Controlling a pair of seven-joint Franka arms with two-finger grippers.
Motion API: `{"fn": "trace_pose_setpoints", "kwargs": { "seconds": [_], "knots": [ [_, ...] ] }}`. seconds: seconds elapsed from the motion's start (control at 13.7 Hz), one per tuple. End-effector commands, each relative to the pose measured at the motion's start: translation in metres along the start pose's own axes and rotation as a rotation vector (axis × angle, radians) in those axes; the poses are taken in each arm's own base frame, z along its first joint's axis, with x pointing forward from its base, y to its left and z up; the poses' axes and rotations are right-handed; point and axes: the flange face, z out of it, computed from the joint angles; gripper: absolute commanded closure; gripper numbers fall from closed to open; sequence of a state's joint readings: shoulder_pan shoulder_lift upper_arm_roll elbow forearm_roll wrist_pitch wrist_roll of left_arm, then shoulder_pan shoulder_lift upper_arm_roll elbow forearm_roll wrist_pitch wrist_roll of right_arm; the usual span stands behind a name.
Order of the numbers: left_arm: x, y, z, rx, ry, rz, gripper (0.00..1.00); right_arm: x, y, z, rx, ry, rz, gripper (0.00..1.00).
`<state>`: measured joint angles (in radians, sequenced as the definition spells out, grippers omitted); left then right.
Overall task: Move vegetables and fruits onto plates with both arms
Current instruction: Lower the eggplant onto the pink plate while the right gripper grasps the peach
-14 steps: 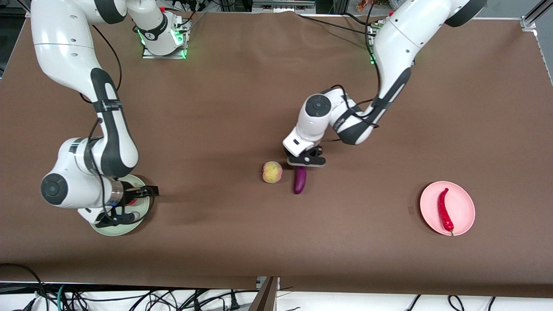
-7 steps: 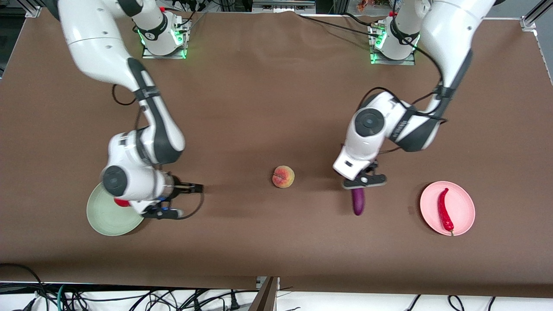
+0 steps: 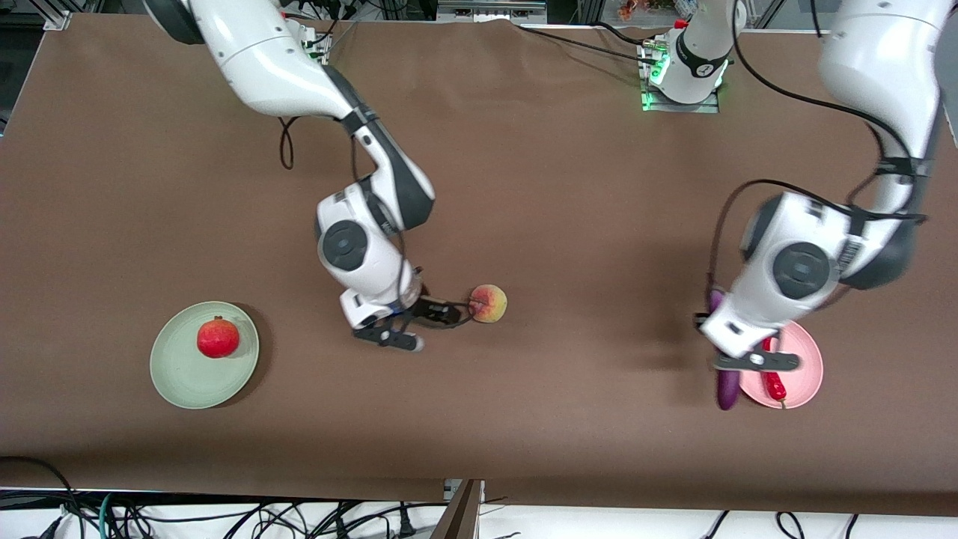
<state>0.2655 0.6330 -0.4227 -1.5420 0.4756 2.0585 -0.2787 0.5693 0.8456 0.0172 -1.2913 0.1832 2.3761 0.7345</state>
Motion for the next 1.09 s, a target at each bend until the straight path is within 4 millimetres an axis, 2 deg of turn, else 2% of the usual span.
{"fn": "trace_pose_setpoints", "kwargs": {
  "seconds": [0.0,0.07,0.22,0.29,0.44,0.8,1.02],
  "knots": [
    [-0.004,-0.010,0.021,-0.003,-0.060,0.038,1.00,-0.029,-0.026,0.022,0.051,0.041,0.045,0.00],
    [-0.018,-0.020,0.040,-0.001,-0.116,0.030,1.00,-0.044,-0.036,0.032,0.065,0.050,0.052,0.00],
    [-0.023,-0.039,0.054,-0.006,-0.136,0.010,1.00,-0.063,-0.047,0.041,0.070,0.053,0.042,0.00],
    [-0.023,-0.053,0.061,-0.012,-0.137,-0.010,0.99,-0.064,-0.046,0.043,0.066,0.053,0.036,0.00],
    [-0.022,-0.063,0.067,-0.016,-0.121,-0.009,0.99,-0.064,-0.046,0.044,0.056,0.062,0.012,0.00],
    [-0.016,-0.075,0.081,-0.043,-0.060,-0.012,0.98,-0.067,-0.044,0.052,0.031,0.074,-0.020,0.00],
    [-0.011,-0.074,0.082,-0.055,-0.017,-0.013,0.92,-0.076,-0.045,0.062,0.012,0.079,-0.054,0.00]
  ]
}}
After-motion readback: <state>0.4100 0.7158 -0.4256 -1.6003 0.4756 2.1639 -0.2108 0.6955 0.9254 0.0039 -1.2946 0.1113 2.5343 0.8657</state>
